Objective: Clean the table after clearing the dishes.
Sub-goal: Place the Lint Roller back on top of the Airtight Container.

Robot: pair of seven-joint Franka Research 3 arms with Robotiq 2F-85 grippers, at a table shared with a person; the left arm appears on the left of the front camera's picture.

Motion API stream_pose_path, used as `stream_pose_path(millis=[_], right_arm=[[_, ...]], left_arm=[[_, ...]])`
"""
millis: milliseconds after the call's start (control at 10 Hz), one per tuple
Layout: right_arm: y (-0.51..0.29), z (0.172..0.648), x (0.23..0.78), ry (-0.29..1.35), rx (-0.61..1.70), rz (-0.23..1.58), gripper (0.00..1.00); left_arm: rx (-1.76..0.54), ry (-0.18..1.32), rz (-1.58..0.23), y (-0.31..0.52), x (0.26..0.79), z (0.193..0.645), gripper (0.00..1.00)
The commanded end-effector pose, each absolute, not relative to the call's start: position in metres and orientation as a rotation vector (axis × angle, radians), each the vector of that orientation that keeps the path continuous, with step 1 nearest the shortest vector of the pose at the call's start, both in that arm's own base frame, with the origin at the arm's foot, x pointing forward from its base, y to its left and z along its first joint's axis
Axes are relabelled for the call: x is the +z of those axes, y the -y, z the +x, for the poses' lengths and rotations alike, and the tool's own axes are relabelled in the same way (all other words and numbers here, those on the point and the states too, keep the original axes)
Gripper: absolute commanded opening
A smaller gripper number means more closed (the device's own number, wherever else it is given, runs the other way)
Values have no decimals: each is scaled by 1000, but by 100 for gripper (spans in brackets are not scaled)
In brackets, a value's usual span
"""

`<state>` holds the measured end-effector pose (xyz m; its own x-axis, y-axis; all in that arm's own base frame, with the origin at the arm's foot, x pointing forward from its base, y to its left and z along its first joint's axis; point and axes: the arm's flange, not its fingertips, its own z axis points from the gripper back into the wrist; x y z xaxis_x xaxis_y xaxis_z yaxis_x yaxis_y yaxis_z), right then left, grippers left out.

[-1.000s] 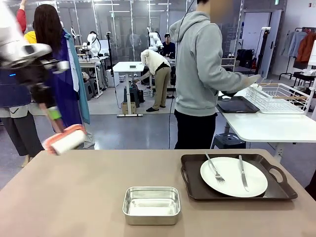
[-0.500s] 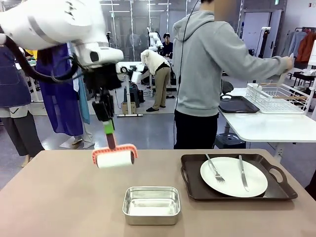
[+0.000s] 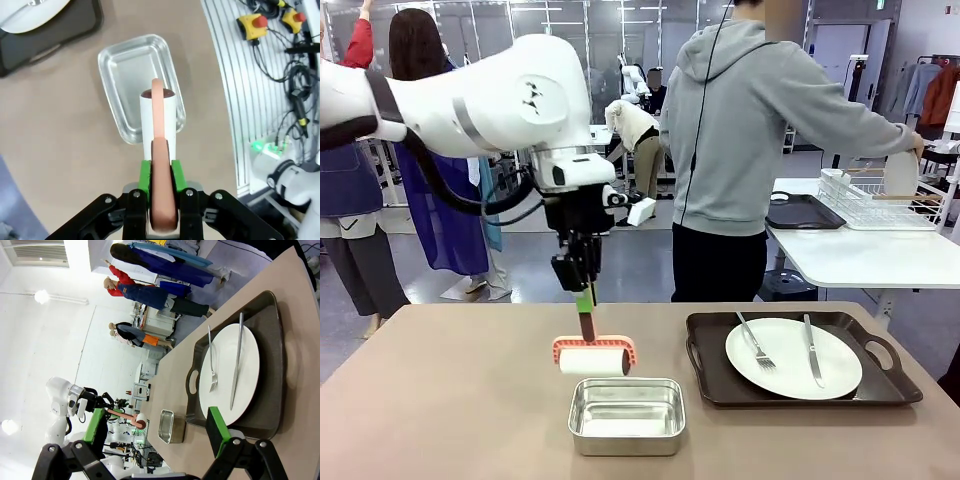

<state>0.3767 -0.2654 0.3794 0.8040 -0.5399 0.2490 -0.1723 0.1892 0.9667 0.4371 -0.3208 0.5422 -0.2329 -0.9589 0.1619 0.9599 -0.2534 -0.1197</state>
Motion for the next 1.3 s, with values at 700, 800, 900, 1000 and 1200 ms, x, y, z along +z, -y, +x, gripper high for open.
stream_pose_path(millis=[700, 800, 900, 1000, 1200], right_arm=[[264, 375, 383, 642, -281, 1381, 100], [264, 375, 383, 642, -281, 1381, 100], [264, 375, 383, 642, -281, 1381, 100], [264, 375, 383, 642, -281, 1381, 100], [264, 375, 383, 642, -281, 1381, 100]], left_arm=[[-1637, -112, -200, 382, 464, 478, 21], [-1598, -159, -150, 380, 447, 479, 21], [-1537, -159, -149, 377, 439, 485, 21], [-1507, -143, -151, 377, 436, 491, 21], [-1546, -169, -175, 375, 433, 496, 21]])
